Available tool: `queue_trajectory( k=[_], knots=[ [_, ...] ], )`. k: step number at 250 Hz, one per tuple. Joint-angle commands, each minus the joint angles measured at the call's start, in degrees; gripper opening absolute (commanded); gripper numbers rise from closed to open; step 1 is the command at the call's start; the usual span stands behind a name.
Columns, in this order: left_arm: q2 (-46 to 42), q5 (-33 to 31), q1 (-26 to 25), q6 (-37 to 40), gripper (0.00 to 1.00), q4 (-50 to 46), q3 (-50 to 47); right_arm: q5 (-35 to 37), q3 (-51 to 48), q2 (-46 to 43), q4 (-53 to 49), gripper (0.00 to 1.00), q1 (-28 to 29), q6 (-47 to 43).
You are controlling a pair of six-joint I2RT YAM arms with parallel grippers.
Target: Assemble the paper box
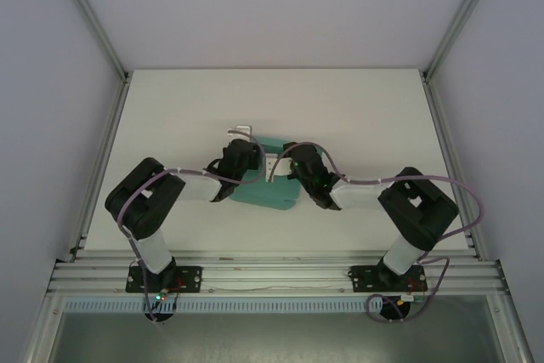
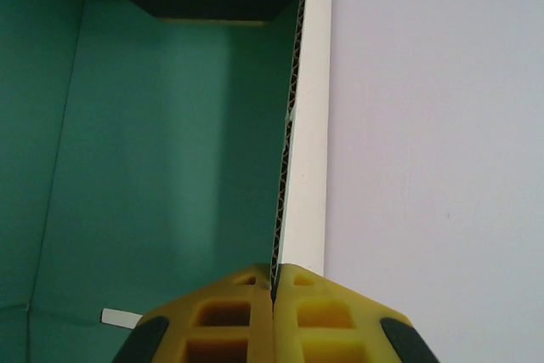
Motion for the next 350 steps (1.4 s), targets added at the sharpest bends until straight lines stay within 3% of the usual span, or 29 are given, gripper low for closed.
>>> queue_trajectory(
  k=[1,49,84,114,143,177,193,202,228,272,311,350],
  knots=[
    [3.53,1.9,0.98,2.11,0.4,0.33,-0.33,-0.74,1.05,-1.29,-6.93,0.0,0.19,2.22],
    [6.6,4.71,0.9,2.82,0.16,-0.41,1.67,-0.08,1.58,-0.69,-7.3,0.0,0.18,2.59],
    [5.9,2.44,0.72,3.0,0.0,0.92,0.25,0.36,1.8,-0.36,-7.39,0.0,0.22,2.72],
    [5.74,0.66,0.63,4.95,0.0,-0.27,0.53,-0.03,2.15,-1.0,-7.85,0.0,0.24,4.82],
    [4.97,2.72,0.63,6.65,0.0,1.19,0.0,-0.31,2.89,-3.55,-8.99,0.19,0.18,9.19],
    [3.57,6.03,0.54,8.21,0.0,2.88,-0.9,-5.62,4.96,-11.77,-23.38,0.63,0.19,17.71],
    [2.77,7.03,0.4,8.97,0.0,4.24,-1.78,-10.74,6.16,-16.4,-32.4,0.92,0.16,22.84],
    [2.26,7.41,0.37,9.06,0.0,5.15,-2.29,-14.09,6.68,-18.95,-37.35,1.0,0.15,24.97],
    [1.52,10.52,0.37,10.19,0.0,9.07,-4.34,-18.44,4.27,-26.25,-38.47,1.0,-0.05,35.19],
    [1.99,18.11,-0.42,13.36,0.0,16.28,-8.01,-13.33,2.65,-33.28,-30.95,1.0,-4.93,62.71],
    [3.46,20.74,-0.82,13.45,0.0,20.52,-9.41,-19.98,8.39,-27.29,-35.76,1.0,-13.85,82.6],
    [5.66,20.22,-1.22,13.33,0.0,21.45,-8.94,-28.59,13.9,-16.73,-38.53,1.0,-15.33,84.02]
  ],
)
